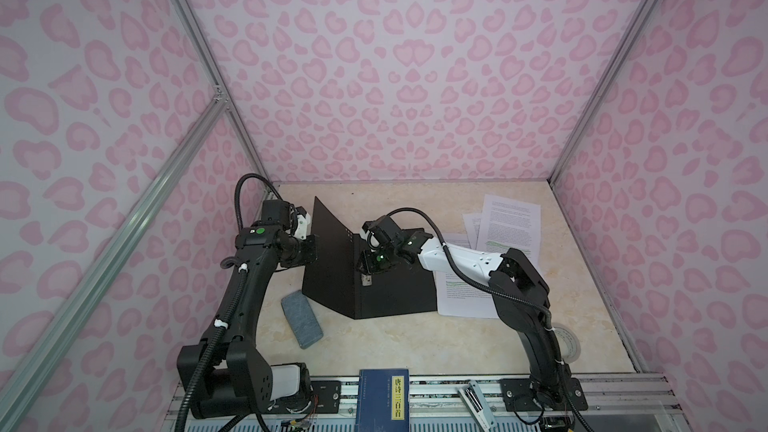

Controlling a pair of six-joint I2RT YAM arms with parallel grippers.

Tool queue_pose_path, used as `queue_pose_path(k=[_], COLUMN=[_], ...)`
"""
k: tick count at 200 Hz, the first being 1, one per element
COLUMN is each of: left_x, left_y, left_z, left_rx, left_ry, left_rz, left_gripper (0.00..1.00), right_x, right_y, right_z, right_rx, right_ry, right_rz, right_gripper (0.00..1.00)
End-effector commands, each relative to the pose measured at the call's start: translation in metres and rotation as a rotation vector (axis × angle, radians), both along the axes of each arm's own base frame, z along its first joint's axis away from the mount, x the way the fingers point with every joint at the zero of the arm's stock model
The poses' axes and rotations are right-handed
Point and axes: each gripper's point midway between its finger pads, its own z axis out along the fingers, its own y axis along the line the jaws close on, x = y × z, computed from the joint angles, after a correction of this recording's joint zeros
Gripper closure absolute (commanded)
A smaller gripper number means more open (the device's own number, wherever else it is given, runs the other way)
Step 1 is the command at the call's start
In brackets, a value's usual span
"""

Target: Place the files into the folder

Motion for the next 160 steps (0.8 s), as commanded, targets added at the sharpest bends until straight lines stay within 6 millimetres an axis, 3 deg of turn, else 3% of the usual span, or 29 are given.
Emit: queue_pose_path(k=[1, 26, 52, 117, 150, 160], left_x=[-0.001, 0.001, 0.001, -0.002, -0.002, -0.002], left_y=[0.001, 0.000, 0.000, 0.000, 0.000, 0.000], left_z=[0.000, 0.000, -0.002, -0.004, -0.001, -0.001], left_rx=[0.012, 0.011, 0.011, 0.016, 0.016, 0.014], left_ry=[0.010, 0.008, 0.013, 0.019, 0.014, 0.015], left_rz=[-0.013, -0.016, -0.020, -0.030, -0.032, -0.033], left_gripper=[0.96, 0.96, 0.97, 0.96, 0.96, 0.96], right_x=[-0.003, -0.009, -0.009, 0.006, 0.022, 0.026], right_y=[-0.008, -0.016, -0.009, 0.020, 0.021, 0.019], right_z=[-0.003, -0.018, -0.030, -0.042, -0.035, -0.046], right_rx=[-0.004, -0.035, -0.025, 0.011, 0.034, 0.019], right_ry=[-0.018, 0.003, 0.028, 0.067, 0.058, 0.069], right_rz=[0.001, 0.013, 0.033, 0.071, 0.059, 0.052], right_gripper=[0.72, 0.81, 0.87, 0.86, 0.86, 0.86])
